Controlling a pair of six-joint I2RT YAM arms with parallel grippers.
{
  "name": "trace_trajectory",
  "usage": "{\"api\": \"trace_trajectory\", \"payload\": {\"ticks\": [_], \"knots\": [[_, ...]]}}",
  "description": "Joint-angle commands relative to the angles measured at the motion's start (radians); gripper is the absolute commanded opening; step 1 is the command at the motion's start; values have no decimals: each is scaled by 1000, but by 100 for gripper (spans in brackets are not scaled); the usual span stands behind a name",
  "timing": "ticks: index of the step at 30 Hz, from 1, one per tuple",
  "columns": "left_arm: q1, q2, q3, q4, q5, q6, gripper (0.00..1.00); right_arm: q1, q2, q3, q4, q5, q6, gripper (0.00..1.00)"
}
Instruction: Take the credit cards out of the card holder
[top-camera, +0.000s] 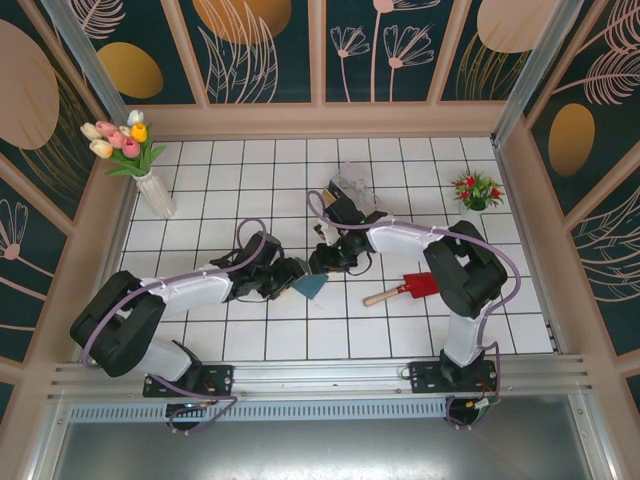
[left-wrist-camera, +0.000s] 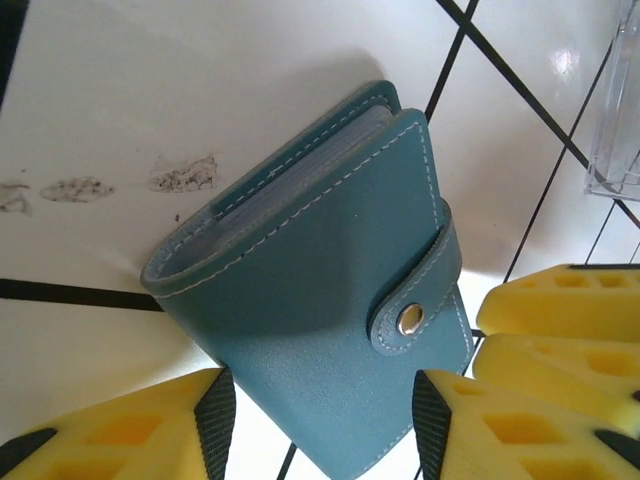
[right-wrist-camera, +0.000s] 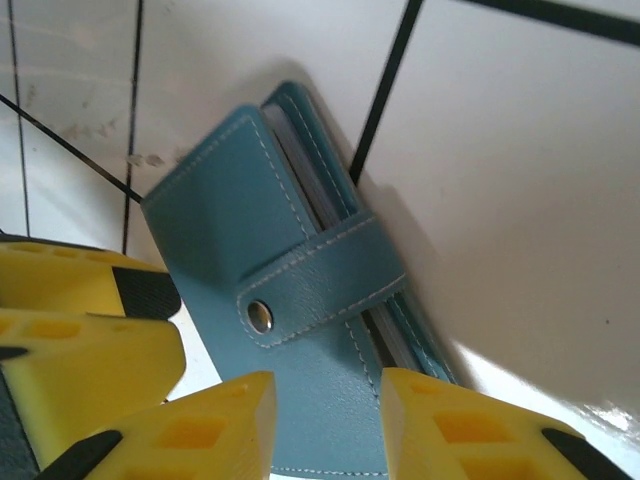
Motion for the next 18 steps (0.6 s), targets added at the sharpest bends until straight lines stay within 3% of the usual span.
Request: {"api": "trace_trajectory", "payload": {"ticks": [1,8,13,18], "knots": [[0,29,-4,37,12,-10,49,8,18,-23,25,-22,15,34],[8,56,21,40,-34,31,43,9,38,-43,54,-7,67,26],[56,88,39,64,-55,82,39,10,61,-44,124,-66,133,25],[77,93,120,-3,-149,141,39,9,81,-36,183,-141,168,26]]}}
